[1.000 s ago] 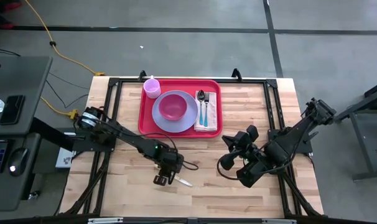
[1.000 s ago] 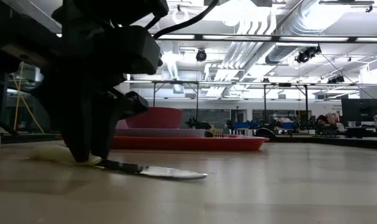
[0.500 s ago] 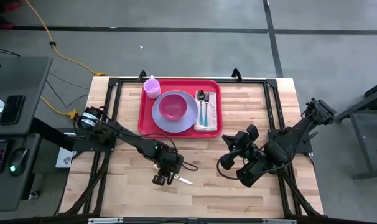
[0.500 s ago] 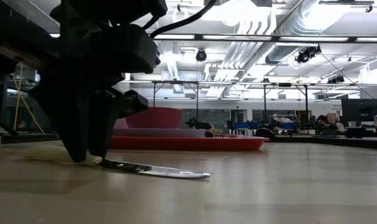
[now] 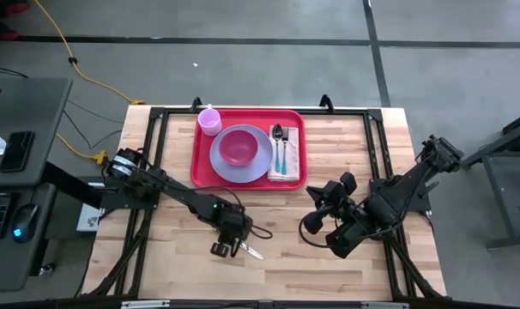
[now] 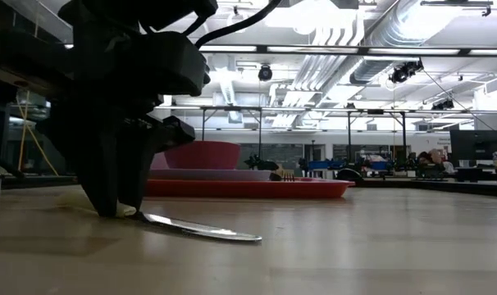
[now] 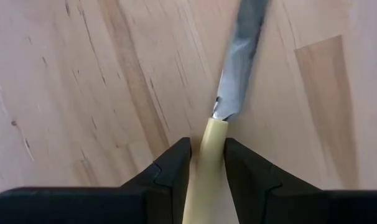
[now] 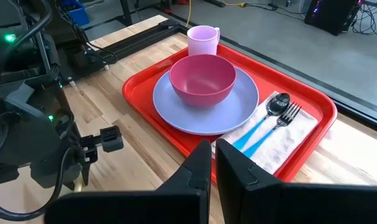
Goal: Set up tray
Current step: Put the yellow knife on the brown napkin
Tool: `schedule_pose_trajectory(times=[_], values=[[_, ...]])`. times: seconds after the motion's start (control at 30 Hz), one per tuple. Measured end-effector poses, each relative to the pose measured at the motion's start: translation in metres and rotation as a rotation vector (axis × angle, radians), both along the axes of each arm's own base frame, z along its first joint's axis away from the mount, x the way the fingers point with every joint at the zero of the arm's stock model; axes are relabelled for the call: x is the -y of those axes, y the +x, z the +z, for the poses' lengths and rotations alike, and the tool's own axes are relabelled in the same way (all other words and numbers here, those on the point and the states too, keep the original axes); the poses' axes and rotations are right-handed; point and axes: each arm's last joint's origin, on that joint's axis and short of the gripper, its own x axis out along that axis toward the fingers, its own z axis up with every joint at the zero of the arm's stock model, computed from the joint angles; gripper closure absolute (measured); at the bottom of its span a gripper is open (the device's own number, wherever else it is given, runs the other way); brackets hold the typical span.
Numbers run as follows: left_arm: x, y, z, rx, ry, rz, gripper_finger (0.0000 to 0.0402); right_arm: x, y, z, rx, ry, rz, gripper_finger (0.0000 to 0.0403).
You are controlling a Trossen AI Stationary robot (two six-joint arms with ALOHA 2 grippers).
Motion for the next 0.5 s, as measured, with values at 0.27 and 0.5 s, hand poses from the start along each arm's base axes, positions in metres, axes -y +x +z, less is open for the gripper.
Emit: schedule_pose_trajectory(times=[0.27, 0.5], values=[[0.001, 0.006, 0.006, 0.029, 0.031, 0.028, 0.0264, 0.000, 0.000, 0.000, 0.004, 0.002, 0.000, 0.0402], [0.002, 0.019, 0.016, 0.106, 0.084, 0.064, 0.0264, -0.001, 0.001, 0.000, 0.012, 0.004, -0.001, 0.0402]])
